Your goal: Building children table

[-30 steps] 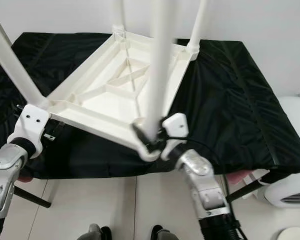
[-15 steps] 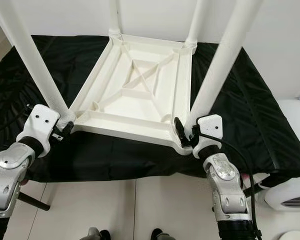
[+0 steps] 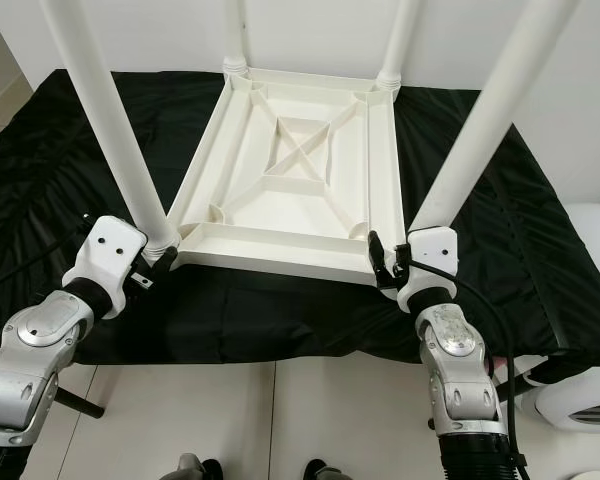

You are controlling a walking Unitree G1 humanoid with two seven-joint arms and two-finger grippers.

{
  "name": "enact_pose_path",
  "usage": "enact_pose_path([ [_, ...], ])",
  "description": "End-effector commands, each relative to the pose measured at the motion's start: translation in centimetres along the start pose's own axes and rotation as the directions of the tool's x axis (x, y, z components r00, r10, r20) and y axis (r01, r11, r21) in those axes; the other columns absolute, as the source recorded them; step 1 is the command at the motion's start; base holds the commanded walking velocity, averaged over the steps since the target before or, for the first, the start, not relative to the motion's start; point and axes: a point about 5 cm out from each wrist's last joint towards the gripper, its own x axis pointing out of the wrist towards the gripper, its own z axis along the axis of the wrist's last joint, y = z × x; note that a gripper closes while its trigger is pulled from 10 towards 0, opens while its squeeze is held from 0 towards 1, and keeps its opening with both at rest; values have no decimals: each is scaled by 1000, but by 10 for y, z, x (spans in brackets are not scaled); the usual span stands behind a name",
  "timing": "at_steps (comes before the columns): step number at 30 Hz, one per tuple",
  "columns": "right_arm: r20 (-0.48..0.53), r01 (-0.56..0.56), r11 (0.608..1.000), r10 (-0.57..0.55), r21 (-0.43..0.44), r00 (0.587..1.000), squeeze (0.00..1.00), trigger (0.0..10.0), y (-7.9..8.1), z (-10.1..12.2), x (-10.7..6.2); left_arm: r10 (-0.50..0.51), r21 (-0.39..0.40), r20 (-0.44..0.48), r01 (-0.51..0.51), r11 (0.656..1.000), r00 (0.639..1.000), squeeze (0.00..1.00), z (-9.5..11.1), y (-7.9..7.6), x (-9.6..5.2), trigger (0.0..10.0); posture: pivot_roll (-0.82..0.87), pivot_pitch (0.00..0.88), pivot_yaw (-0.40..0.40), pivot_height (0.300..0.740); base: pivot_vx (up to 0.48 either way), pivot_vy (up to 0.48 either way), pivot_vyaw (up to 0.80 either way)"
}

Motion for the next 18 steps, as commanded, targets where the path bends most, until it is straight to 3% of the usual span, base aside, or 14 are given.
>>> enact_pose_path([
  [1, 4, -13, 1000, 13, 4, 1000, 0, 10000, 5, 0, -1, -242, -11, 109, 244, 970, 964, 0, 18, -23, -5, 10000, -26, 169, 18, 740, 0, 0, 0],
  [6, 5, -17, 1000, 17, 2, 1000, 0, 10000, 5, 0, -1, -389, 17, 117, 390, 921, 914, 0, 21, -31, -19, 10000, -25, 174, 18, 740, 0, 0, 0],
  [9, 9, -21, 1000, 20, 4, 1000, 0, 10000, 6, 1, 2, -439, -14, 130, 445, 896, 889, 0, 27, -32, -24, 10000, -18, 179, 15, 740, 0, 0, 0],
  [13, 14, -25, 1000, 24, 7, 1000, 0, 10000, 7, 2, 4, -387, -21, 128, 393, 919, 913, 0, 29, -28, -18, 10000, -17, 181, 13, 740, 0, 0, 0],
  [15, 23, -32, 999, 31, 10, 999, 0, 10000, 9, 4, 5, -296, 38, 19, 295, 955, 955, 0, 18, -15, -11, 10000, -23, 183, 13, 740, 0, 0, 0],
  [18, 25, -35, 999, 34, 10, 999, 0, 10000, 9, 5, 5, -234, 72, -50, 237, 969, 971, 0, 10, -2, -11, 10000, -26, 186, 15, 740, 0, 0, 0],
])
